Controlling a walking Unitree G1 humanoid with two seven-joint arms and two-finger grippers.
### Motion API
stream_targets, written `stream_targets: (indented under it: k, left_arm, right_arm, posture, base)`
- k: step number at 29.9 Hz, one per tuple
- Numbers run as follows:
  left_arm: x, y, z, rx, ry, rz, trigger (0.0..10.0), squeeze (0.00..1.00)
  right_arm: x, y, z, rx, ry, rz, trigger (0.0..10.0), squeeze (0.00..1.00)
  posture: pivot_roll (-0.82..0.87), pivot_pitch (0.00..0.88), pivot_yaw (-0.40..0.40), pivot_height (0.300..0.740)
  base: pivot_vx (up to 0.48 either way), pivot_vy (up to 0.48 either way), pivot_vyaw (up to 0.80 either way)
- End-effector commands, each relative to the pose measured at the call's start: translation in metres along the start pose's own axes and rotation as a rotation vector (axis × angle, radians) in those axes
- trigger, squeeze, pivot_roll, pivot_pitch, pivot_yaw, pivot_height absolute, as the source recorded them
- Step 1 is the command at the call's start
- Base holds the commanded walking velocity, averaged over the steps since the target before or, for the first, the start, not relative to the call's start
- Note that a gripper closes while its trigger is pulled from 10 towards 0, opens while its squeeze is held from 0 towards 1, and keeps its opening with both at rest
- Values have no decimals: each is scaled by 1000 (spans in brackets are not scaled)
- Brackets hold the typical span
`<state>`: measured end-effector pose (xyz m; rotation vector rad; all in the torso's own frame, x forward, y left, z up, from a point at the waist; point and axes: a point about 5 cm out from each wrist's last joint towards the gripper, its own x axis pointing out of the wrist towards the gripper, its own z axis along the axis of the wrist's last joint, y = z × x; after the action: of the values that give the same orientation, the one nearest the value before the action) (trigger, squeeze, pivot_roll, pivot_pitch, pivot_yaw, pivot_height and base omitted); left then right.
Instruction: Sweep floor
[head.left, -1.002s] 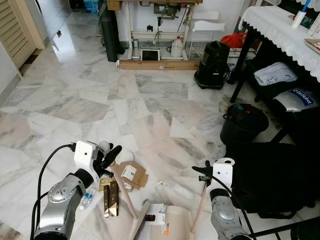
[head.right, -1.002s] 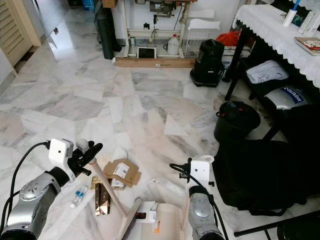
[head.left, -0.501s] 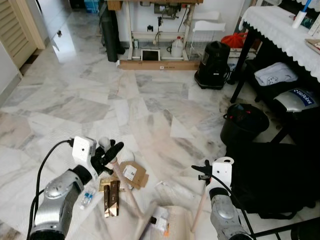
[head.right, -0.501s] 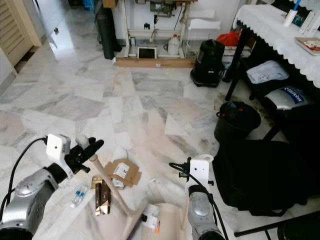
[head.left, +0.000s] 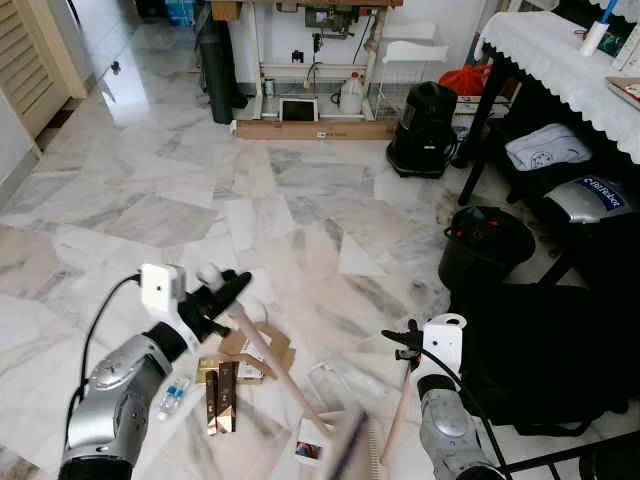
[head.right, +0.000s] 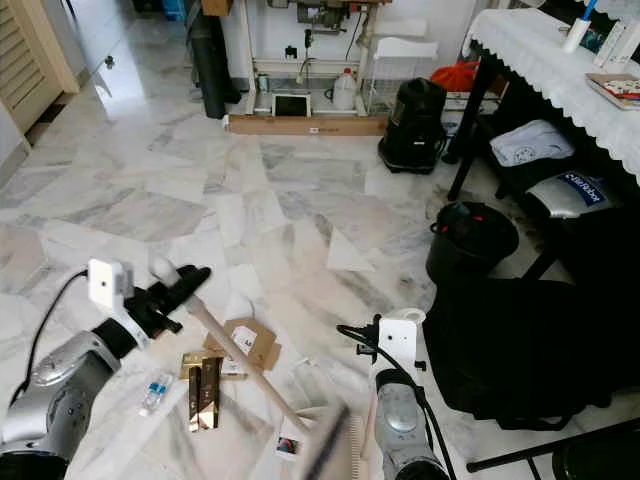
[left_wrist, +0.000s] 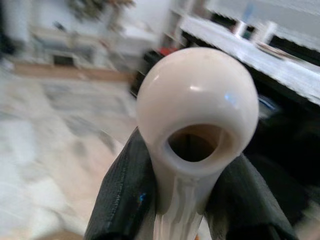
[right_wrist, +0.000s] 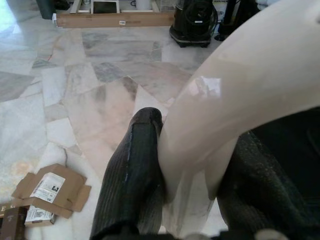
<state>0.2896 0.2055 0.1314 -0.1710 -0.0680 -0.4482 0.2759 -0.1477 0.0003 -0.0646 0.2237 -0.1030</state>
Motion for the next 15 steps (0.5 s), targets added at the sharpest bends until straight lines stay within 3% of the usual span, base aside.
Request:
stream_targets:
  k: [1,4,11,13,15]
  left_arm:
    - [3,6,23,66,-112,54,10000,0]
    - [0,9,31,178,-115,88,10000,0]
    - [-10,5,6,191,18,32,10000,0]
    - [-13,4,-6,241,80,9,10000,0]
    - [-14,3,-11,222,102,0,10000,0]
  right_arm:
    - [-1,0,-6,-5,43,5,10000,0]
    - [-1,0,-6,-6,43,6,10000,0]
    - [-1,1,-5,-7,42,9,10000,0]
    - [0,1,-5,-7,42,9,10000,0]
    - [0,0,-5,-9,42,8,10000,0]
  posture:
    - [64,21,-64,740]
    - [66,21,-65,740]
    - [65,20,-62,740]
    - [65,19,-62,740]
    - [63,19,-62,740]
  base:
    - [0,0,0]
    - [0,0,0]
    - [0,0,0]
    - [0,0,0]
    - [0,0,0]
